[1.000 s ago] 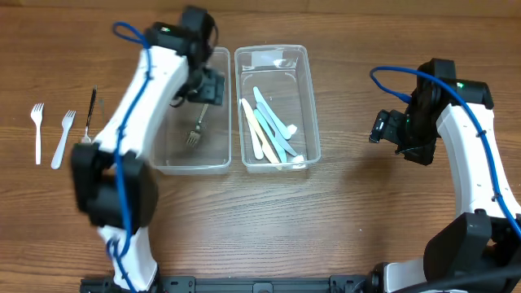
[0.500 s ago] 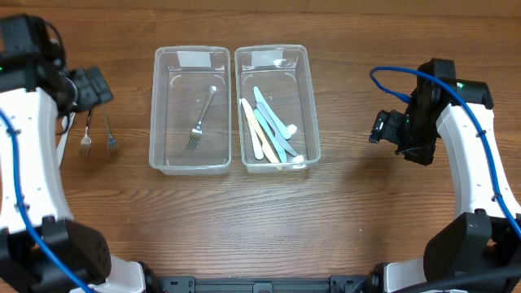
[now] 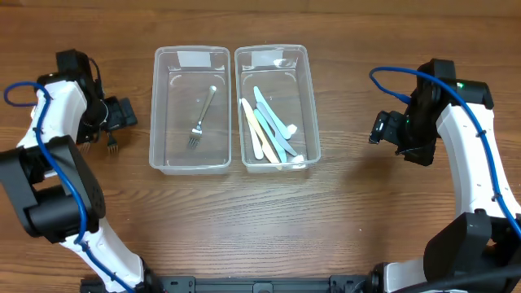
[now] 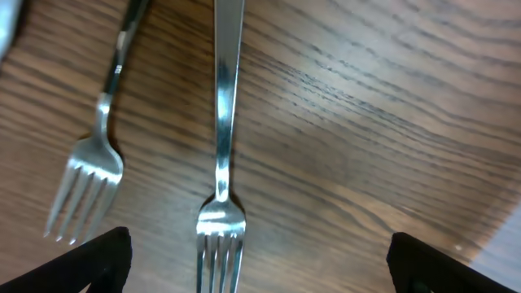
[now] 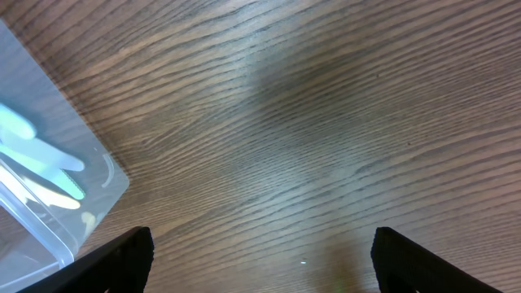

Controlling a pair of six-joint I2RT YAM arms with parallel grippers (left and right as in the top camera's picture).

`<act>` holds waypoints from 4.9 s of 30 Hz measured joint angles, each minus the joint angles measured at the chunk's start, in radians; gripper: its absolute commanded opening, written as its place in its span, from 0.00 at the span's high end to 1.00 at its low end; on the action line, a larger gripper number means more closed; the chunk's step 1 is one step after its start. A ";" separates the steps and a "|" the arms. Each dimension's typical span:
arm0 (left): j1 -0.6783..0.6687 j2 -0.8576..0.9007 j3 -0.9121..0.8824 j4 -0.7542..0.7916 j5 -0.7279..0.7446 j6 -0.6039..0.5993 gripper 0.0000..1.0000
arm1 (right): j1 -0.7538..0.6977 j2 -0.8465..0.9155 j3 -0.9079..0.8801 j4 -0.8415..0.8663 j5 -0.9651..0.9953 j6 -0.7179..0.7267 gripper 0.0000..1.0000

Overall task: Pack container
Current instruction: 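Return the left gripper to the forks and grasp another metal fork, then carry the metal fork into the left container and release it, then move the left gripper back and grasp the dark-handled metal fork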

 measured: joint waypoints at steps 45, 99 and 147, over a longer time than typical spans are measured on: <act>0.006 0.109 0.039 -0.041 -0.006 0.022 0.96 | 0.000 0.000 0.000 0.002 0.000 -0.001 0.12; 0.091 -0.100 0.443 -0.346 0.005 0.110 0.09 | 0.000 0.000 0.000 -0.006 -0.006 -0.002 0.11; 0.087 0.333 0.383 -0.164 -0.005 0.243 0.19 | 0.000 0.000 0.000 -0.003 -0.006 -0.023 0.11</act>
